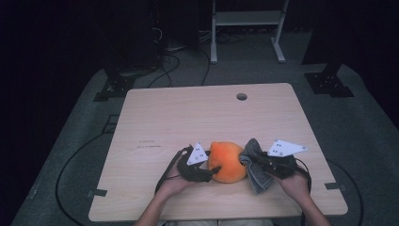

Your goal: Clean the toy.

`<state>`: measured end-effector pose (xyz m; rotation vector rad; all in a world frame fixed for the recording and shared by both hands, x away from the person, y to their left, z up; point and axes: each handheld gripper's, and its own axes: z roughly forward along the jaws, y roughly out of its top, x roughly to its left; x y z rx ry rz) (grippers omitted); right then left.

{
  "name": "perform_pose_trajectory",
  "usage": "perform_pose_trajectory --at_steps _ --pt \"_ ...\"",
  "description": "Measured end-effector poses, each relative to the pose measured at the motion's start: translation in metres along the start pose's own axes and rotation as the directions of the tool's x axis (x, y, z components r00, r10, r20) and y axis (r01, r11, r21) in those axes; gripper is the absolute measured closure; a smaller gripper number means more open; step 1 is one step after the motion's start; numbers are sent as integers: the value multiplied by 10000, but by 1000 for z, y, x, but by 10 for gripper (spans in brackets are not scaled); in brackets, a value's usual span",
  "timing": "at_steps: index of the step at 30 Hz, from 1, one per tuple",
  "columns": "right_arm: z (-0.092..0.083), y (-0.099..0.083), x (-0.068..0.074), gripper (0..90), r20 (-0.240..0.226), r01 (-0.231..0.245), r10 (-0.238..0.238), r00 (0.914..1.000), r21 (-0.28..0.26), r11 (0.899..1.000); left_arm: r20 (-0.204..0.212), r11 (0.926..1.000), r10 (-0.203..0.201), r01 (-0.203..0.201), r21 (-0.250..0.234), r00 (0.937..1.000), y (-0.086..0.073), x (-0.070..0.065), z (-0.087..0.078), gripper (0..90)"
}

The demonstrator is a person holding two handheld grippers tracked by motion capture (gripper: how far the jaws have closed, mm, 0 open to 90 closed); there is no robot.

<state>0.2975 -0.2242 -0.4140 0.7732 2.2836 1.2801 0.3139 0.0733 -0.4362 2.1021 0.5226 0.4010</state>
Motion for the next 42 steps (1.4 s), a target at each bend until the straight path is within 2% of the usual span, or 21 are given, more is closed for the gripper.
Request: perform_pose_trajectory --at_steps 2,3,5,6,8,9,12,14,17,21,23,24,26,28,31,32,35,37,39,40,42 --pt "-5 9 10 803 -193 293 -302 9994 -420 9987 -137 9999 -118 117 -64 9998 -1 -1 2 338" --pt "-4 14 17 803 -458 346 -373 9983 -585 9977 -176 9999 -97 95 -73 9998 0 -2 2 336" --pt "2 16 23 803 -669 536 -562 9962 -400 9978 -194 10000 -36 35 -62 9998 1 -3 2 326" --pt "5 16 24 803 -638 683 -697 9955 -237 9974 -107 9999 -65 64 -125 9999 2 -3 1 312" --pt "14 11 25 803 -676 837 -826 9943 123 9964 270 9998 -193 195 -69 9995 4 -1 0 221" --pt "16 9 24 803 -682 779 -771 9947 82 9969 483 9998 -208 211 -64 9986 4 0 -1 166" --pt "15 6 17 803 -632 439 -440 9970 -39 9990 853 9998 148 -158 115 9962 3 -3 2 129" --pt "15 3 11 803 -591 281 -283 9978 -36 9996 561 9971 674 -692 315 9961 3 -7 5 158" --pt "14 0 6 802 -430 230 -229 9988 13 9997 186 9942 1078 -1079 -5 9940 4 -12 6 301" --pt "11 -3 -2 802 -126 253 -249 9996 291 9993 178 9951 993 -994 8 9949 6 -12 5 401" --pt "10 -7 -8 803 135 190 -197 9997 538 9984 185 9972 743 -742 -83 9971 6 -10 3 420" --pt "8 -8 -10 803 205 164 -176 9996 546 9984 194 9987 479 -476 -174 9987 7 -9 2 429" --pt "2 -6 -11 803 321 -15 5 9995 311 9995 254 9992 286 -279 -275 9993 9 -8 1 441" --pt "-5 3 -6 803 132 49 -47 9999 -203 9998 383 9993 196 -184 -324 9991 12 -10 1 445" --pt "-12 21 12 803 -681 272 -337 9971 -935 9952 576 9995 100 -81 -317 9983 18 -14 1 451" --pt "-11 24 16 803 -735 427 -498 9960 -950 9946 628 9994 72 -51 -340 9980 20 -17 1 451" --pt "1 24 25 803 -811 884 -921 9924 -484 9949 668 9995 71 -50 -318 9977 20 -21 2 418" --pt "8 18 25 803 -739 1002 -1013 9921 -181 9948 691 9992 239 -216 -343 9973 20 -21 3 336" --pt "9 15 22 803 -727 876 -890 9934 -218 9959 361 9981 615 -613 -72 9975 18 -24 6 282" --pt "9 15 21 803 -690 814 -829 9942 -238 9964 236 9971 760 -758 -63 9968 17 -25 8 307" --pt "8 14 18 803 -682 739 -753 9948 -230 9970 170 9971 753 -752 -68 9970 17 -26 9 396"
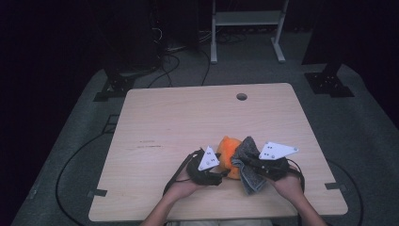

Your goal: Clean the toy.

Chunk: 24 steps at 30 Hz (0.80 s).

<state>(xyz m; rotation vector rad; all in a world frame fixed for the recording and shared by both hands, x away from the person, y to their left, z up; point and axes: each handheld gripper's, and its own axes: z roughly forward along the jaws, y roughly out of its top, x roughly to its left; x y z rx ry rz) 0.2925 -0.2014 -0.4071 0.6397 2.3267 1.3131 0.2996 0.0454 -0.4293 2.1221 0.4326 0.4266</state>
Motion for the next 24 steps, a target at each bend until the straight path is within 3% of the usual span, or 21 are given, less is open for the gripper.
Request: perform_pose_trajectory --at_steps 3,7,8,9,10,13,16,18,20,24 --pt "0 -1 -3 804 287 123 -124 9995 62 9999 -148 9998 -6 3 -212 9999 3 0 0 466" --pt "-4 4 0 804 344 193 -191 9992 -33 9998 -72 9997 79 -81 -224 9999 4 -2 0 478" --pt "-6 6 3 804 270 367 -363 9990 -170 9992 -49 9996 105 -106 -253 9999 4 -2 0 479" --pt "-7 9 8 804 -352 502 -523 9980 -581 9970 -46 9996 148 -149 -248 9999 4 -2 0 480" --pt "-7 10 10 804 -504 586 -619 9968 -644 9962 -45 9995 180 -181 -243 9998 4 -3 0 480" --pt "-3 11 12 804 -336 954 -961 9948 -218 9952 -48 9999 98 -99 -94 9999 4 -2 0 482" --pt "-2 3 2 804 -322 746 -748 9967 -62 9972 -22 10000 41 -41 6 10000 1 0 0 485" --pt "-6 -4 -9 803 66 451 -452 9990 147 9989 3 10000 7 -7 9 10000 0 1 0 484" --pt "-8 -9 -16 803 156 190 -194 9997 242 9995 40 10000 -69 69 -67 10000 0 2 -1 473" --pt "-9 -16 -22 804 150 -144 140 9998 276 9995 125 9978 -314 321 -574 9994 4 2 -6 354"
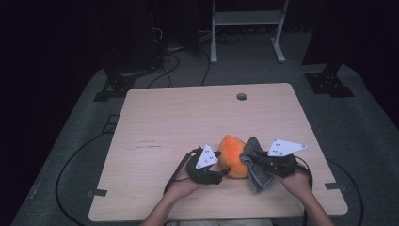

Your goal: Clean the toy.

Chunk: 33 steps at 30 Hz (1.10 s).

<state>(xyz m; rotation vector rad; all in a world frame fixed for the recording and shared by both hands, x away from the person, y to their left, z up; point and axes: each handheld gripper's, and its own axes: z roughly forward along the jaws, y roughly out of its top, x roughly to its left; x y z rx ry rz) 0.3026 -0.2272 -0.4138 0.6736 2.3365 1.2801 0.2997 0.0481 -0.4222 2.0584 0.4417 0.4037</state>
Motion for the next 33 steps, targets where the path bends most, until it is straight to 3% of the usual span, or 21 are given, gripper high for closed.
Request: perform_pose_trajectory --at_steps 5,8,10,12,15,18,21,24,28,32,33 --pt "5 1 6 804 -156 207 -205 9997 124 9997 -75 9995 277 -276 140 9996 -4 -2 3 463" --pt "3 4 8 803 -164 189 -187 9997 153 9997 -57 9987 466 -464 194 9989 -3 -4 2 481" --pt "-1 11 13 804 -148 303 -305 9994 -100 9995 71 9978 653 -654 140 9978 -2 -7 3 488" --pt "-4 23 23 805 -504 518 -546 9972 -558 9971 172 9958 903 -906 143 9958 -1 -12 4 490" --pt "4 32 36 804 -594 940 -963 9936 -408 9947 147 9910 1280 -1285 386 9917 -2 -19 5 490" --pt "9 30 33 805 -730 776 -793 9942 -253 9967 247 9944 999 -1006 325 9947 -3 -17 3 478" --pt "11 25 31 805 -901 442 -463 9949 -255 9987 257 9976 645 -651 252 9976 -1 -16 2 334" --pt "11 26 35 805 -894 588 -606 9941 -227 9980 -2 9949 894 -893 474 9960 -2 -19 4 388" --pt "10 26 32 805 -763 584 -593 9953 -135 9982 57 9959 674 -676 609 9977 -4 -15 4 443" --pt "7 21 21 805 -283 302 -301 9991 19 9995 157 9954 689 -698 659 9975 -6 -14 3 446" --pt "6 20 18 805 -338 135 -133 9993 63 9999 207 9952 718 -730 652 9972 -6 -13 2 436"
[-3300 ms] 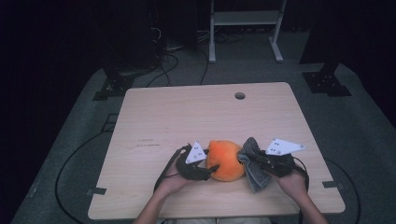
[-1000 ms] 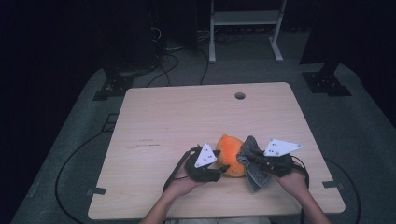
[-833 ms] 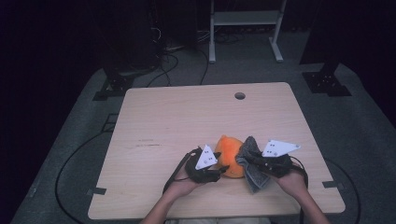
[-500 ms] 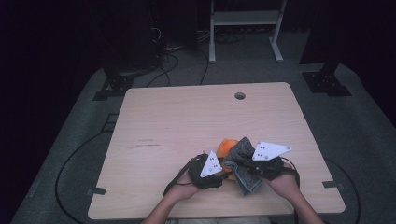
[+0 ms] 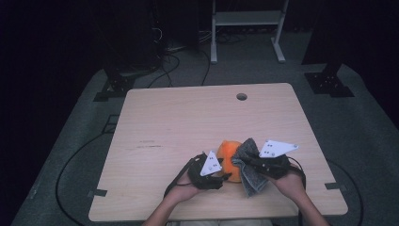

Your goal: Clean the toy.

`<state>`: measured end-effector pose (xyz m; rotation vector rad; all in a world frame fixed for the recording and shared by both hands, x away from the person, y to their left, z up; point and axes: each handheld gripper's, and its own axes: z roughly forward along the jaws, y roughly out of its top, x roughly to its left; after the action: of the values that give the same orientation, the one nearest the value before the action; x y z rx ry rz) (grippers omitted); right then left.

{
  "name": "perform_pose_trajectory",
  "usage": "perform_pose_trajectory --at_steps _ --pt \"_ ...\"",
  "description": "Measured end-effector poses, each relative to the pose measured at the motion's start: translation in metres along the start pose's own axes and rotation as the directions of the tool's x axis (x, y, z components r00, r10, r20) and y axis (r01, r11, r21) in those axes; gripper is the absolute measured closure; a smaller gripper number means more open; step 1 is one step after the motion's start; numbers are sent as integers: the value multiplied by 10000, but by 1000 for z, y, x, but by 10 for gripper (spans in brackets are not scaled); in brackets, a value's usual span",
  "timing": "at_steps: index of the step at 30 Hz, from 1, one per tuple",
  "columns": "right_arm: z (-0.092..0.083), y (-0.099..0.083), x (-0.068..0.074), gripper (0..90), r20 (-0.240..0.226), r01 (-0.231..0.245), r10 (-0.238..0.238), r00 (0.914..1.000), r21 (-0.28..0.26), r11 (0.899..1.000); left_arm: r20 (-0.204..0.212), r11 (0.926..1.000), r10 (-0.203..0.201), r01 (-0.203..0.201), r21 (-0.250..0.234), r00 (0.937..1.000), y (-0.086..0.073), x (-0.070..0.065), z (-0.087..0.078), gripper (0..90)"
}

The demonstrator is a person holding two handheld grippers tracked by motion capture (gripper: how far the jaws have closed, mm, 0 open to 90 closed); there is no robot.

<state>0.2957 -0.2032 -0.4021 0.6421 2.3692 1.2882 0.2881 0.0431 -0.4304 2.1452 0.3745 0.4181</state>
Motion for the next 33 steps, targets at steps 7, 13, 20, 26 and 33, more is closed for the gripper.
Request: perform_pose_trajectory --at_steps 7,13,20,26,33 --pt "6 1 8 804 -28 258 -258 9997 -12 9997 -83 9994 -224 221 -257 9997 2 3 -6 345" --pt "2 -3 2 805 -74 8 -9 10000 -50 10000 -199 9987 -23 13 -513 9998 5 0 -8 416" --pt "1 -5 -3 803 215 90 -94 9997 188 9998 -25 9986 263 -262 451 9997 -4 -1 0 446" --pt "-1 -10 -10 804 308 -219 210 9993 287 9993 135 9998 -148 149 -113 9998 3 3 -8 353" --pt "5 -8 0 803 -47 26 -24 10000 321 9995 85 9973 -649 652 -330 9979 5 6 -9 523"
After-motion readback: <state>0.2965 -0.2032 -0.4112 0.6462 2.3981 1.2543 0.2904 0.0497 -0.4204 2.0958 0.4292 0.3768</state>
